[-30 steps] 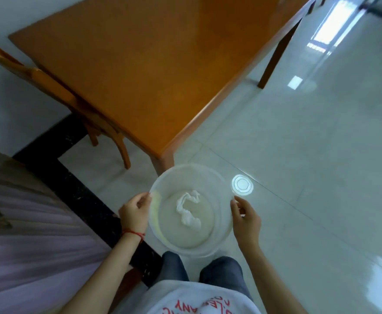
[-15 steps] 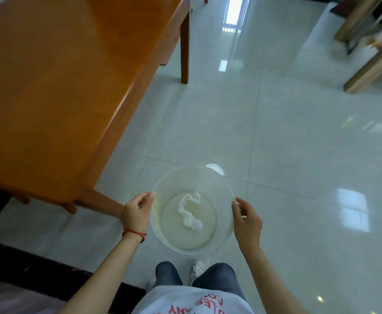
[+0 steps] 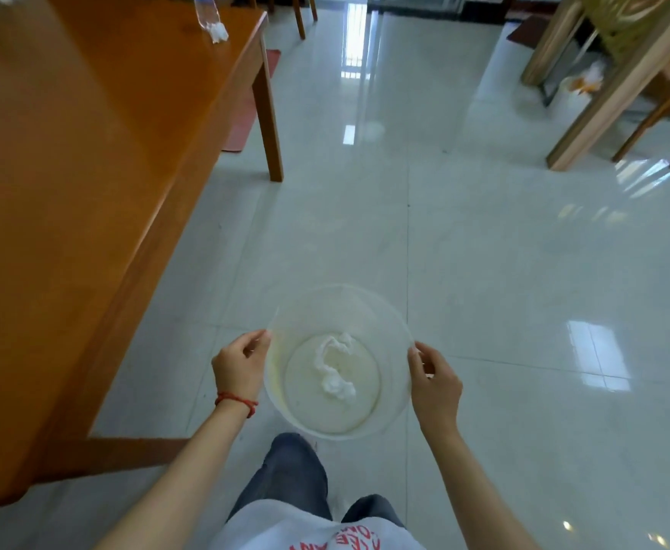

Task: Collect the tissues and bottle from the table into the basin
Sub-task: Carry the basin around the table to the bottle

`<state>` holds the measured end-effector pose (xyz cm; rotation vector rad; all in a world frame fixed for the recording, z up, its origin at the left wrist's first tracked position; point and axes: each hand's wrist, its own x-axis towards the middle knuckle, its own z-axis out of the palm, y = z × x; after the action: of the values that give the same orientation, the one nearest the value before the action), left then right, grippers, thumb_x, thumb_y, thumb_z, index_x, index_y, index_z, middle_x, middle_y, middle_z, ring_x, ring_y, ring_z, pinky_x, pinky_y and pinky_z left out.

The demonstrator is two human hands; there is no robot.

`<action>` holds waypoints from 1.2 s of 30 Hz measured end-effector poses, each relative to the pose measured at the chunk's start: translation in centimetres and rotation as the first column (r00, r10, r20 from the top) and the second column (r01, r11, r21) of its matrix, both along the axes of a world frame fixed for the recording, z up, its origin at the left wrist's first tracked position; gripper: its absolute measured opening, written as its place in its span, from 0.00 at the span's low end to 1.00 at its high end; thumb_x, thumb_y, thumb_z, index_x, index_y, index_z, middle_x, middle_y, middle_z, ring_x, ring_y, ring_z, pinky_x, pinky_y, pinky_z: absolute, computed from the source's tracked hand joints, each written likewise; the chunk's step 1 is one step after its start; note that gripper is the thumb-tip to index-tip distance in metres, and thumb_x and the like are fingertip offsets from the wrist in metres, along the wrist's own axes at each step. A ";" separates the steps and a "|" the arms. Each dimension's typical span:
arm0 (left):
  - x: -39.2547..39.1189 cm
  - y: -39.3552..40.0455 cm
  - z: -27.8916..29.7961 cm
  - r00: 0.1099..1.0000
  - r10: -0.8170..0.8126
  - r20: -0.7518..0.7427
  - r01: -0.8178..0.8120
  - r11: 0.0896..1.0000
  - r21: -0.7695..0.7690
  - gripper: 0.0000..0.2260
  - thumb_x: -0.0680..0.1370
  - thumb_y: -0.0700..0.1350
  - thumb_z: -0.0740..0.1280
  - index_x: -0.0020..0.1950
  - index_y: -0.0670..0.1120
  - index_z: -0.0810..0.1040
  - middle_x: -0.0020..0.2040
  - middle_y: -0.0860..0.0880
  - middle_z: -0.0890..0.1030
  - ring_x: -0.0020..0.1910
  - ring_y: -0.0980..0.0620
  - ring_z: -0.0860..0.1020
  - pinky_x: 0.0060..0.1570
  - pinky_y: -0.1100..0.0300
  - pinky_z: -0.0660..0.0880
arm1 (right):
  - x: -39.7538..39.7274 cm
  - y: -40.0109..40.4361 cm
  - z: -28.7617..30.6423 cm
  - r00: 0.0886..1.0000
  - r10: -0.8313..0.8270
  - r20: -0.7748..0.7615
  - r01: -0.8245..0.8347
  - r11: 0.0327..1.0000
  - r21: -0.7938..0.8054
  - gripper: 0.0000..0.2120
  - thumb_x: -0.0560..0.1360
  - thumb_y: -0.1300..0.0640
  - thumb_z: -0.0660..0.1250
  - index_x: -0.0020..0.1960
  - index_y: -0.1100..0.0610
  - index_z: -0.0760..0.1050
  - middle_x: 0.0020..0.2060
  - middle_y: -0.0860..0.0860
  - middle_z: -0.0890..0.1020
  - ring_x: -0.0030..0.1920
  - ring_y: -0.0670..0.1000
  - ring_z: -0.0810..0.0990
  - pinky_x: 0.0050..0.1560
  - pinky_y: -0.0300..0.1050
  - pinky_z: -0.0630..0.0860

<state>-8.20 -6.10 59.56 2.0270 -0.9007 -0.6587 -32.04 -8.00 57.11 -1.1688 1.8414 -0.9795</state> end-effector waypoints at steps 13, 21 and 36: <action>4.7 -23.3 -0.1 0.996 -0.087 -0.010 0.087 0.996 -0.005 0.11 0.73 0.43 0.67 0.50 0.37 0.80 0.46 0.39 0.83 0.43 0.48 0.78 0.44 0.61 0.69 | 4.1 -21.8 0.2 0.998 -0.061 -0.005 0.061 0.998 -0.008 0.11 0.75 0.55 0.64 0.53 0.58 0.78 0.45 0.52 0.83 0.42 0.48 0.79 0.41 0.32 0.71; 5.3 -34.9 0.0 0.994 -0.109 -0.002 0.109 0.994 0.009 0.11 0.73 0.44 0.67 0.50 0.38 0.80 0.47 0.39 0.83 0.42 0.51 0.76 0.44 0.62 0.69 | 4.7 -32.9 0.8 0.997 -0.072 -0.006 0.072 0.997 -0.002 0.11 0.75 0.54 0.64 0.53 0.58 0.79 0.44 0.51 0.83 0.42 0.43 0.79 0.42 0.32 0.71; 2.4 -59.7 0.3 0.999 0.017 -0.041 -0.018 1.000 -0.021 0.12 0.73 0.43 0.67 0.52 0.38 0.80 0.48 0.39 0.83 0.44 0.51 0.76 0.47 0.61 0.71 | 2.1 -60.7 1.5 0.999 0.033 0.023 -0.032 0.999 -0.040 0.10 0.75 0.55 0.64 0.53 0.56 0.79 0.44 0.49 0.82 0.43 0.44 0.79 0.40 0.24 0.72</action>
<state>-5.77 -65.77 59.84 1.9933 -0.8621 -0.6755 -29.94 -68.71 58.56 -1.2018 1.7864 -1.0117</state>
